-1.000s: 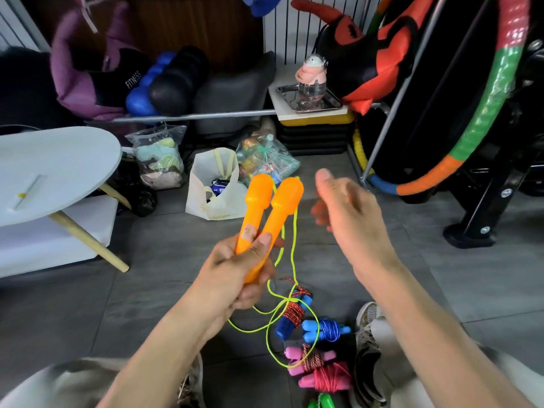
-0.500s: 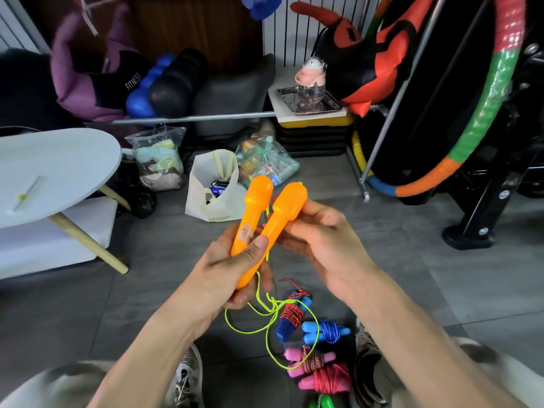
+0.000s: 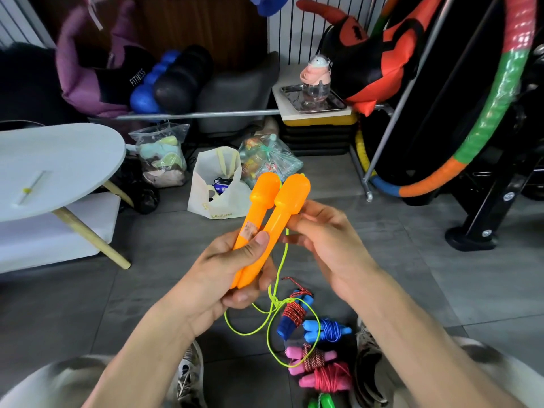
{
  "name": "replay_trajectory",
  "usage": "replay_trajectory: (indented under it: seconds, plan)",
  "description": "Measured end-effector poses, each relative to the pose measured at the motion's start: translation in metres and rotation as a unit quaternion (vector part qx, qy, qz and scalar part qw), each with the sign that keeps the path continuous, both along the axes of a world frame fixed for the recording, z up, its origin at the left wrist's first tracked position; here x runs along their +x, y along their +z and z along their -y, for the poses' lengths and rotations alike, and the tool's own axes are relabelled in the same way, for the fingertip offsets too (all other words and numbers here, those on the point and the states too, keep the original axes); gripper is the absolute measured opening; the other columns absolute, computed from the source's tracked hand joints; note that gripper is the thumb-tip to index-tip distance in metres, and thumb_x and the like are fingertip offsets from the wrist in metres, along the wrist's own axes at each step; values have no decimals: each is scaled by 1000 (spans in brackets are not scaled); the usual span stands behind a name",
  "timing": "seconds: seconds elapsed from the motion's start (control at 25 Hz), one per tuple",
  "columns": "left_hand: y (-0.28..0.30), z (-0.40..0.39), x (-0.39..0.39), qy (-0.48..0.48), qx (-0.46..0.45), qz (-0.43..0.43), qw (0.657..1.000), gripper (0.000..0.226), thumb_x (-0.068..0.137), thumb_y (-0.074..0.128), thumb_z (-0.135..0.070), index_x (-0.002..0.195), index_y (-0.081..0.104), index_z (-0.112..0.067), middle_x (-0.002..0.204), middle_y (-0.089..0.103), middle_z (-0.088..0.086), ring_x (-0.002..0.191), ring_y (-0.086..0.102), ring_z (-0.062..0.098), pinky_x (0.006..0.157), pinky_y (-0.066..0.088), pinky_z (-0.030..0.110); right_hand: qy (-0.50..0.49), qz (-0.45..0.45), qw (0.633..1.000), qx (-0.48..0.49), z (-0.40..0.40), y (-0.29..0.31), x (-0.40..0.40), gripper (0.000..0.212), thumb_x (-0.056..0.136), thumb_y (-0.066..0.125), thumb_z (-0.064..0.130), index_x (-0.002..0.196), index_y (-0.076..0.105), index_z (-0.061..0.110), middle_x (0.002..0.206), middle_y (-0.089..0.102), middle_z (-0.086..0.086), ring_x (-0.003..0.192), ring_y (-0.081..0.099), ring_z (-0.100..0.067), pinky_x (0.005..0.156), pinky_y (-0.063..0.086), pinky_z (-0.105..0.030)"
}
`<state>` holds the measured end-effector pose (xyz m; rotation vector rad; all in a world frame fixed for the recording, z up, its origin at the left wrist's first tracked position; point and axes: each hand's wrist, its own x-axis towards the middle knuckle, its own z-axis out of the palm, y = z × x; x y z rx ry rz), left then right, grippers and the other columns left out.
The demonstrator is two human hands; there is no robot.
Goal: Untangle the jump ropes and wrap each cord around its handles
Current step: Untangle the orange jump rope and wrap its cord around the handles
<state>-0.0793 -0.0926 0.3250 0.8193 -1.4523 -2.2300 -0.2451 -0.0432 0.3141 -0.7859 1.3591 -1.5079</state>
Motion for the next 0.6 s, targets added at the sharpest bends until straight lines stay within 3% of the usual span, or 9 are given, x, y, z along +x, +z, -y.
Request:
replay_trajectory:
  seconds: [0.08, 0.2, 0.32, 0.4, 0.44, 0.6]
  plan:
    - [0, 0, 1, 6, 18, -14, 1000, 21, 88, 64, -31, 84, 60, -11, 56, 49, 15, 32, 29, 11, 37, 15, 12, 80, 91, 992, 24, -1, 3, 3, 20, 92, 55, 11, 106, 67, 3, 90, 69, -14, 75, 65, -22, 73, 53, -33]
    - [1, 1, 3, 9, 31, -27, 999, 25, 85, 65, -33, 90, 59, -9, 57, 49, 14, 32, 29, 10, 36, 18, 10, 163, 97, 979, 69, -5, 5, 4, 31, 88, 51, 20, 112, 60, 1, 88, 64, -16, 76, 62, -29, 75, 53, -36]
    - [0, 2, 2, 3, 23, -15, 1000, 42, 83, 61, -36, 102, 51, -1, 57, 48, 12, 32, 28, 11, 37, 15, 13, 41, 5, 998, 47, -2, 1, -2, 19, 88, 52, 2, 103, 64, 3, 92, 69, -14, 81, 65, -24, 75, 53, -35]
    - [-1, 1, 2, -14, -20, 14, 1000, 52, 88, 61, -36, 112, 46, 7, 57, 51, 13, 33, 28, 12, 38, 14, 15, -53, -125, 991, 12, -2, 3, -10, 41, 79, 53, -4, 110, 64, 20, 108, 69, -2, 97, 65, -15, 77, 54, -30]
    - [-2, 0, 2, -20, -47, 29, 998, 53, 89, 61, -38, 113, 47, 7, 57, 52, 13, 34, 29, 12, 38, 16, 16, -43, -130, 991, -4, -3, 4, -12, 51, 75, 53, -5, 115, 63, 25, 113, 67, 3, 103, 63, -11, 79, 52, -28]
    - [-3, 1, 0, 3, -38, 10, 999, 32, 84, 59, -37, 92, 55, -7, 56, 48, 12, 34, 26, 12, 38, 16, 15, 39, 13, 999, -8, -3, 4, -5, 41, 71, 57, 8, 111, 65, 16, 113, 70, -4, 100, 67, -23, 94, 52, -46]
